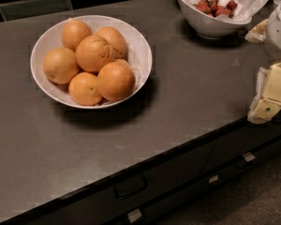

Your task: Pick orange from white bowl

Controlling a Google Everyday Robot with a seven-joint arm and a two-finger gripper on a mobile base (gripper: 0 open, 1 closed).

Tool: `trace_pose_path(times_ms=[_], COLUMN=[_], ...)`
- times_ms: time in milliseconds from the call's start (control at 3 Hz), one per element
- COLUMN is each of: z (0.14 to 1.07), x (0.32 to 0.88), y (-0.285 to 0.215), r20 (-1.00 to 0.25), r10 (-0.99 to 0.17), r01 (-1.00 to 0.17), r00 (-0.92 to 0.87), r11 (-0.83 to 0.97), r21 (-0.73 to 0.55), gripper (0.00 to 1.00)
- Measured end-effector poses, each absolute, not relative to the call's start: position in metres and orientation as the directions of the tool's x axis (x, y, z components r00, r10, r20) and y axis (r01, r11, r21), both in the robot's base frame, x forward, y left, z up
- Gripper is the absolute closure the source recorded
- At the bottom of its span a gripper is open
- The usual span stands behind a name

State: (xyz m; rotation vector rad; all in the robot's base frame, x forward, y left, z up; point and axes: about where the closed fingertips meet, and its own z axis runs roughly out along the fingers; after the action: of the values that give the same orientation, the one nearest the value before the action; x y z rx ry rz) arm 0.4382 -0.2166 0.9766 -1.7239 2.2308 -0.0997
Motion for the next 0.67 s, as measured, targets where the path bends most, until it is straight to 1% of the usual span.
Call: trace_pose_path(times_ms=[333,667], z=[0.976,0.967], x=[0.438,0.444], y=[-0.216,-0.197], r20=[-0.207,-0.206], r10=[-0.953,-0.954], r01=[-0.931,-0.935], r00=[-0.221,-0.22], r11=[0.27,0.266], r21=[-0.247,-0.234], gripper=[0.0,0.0])
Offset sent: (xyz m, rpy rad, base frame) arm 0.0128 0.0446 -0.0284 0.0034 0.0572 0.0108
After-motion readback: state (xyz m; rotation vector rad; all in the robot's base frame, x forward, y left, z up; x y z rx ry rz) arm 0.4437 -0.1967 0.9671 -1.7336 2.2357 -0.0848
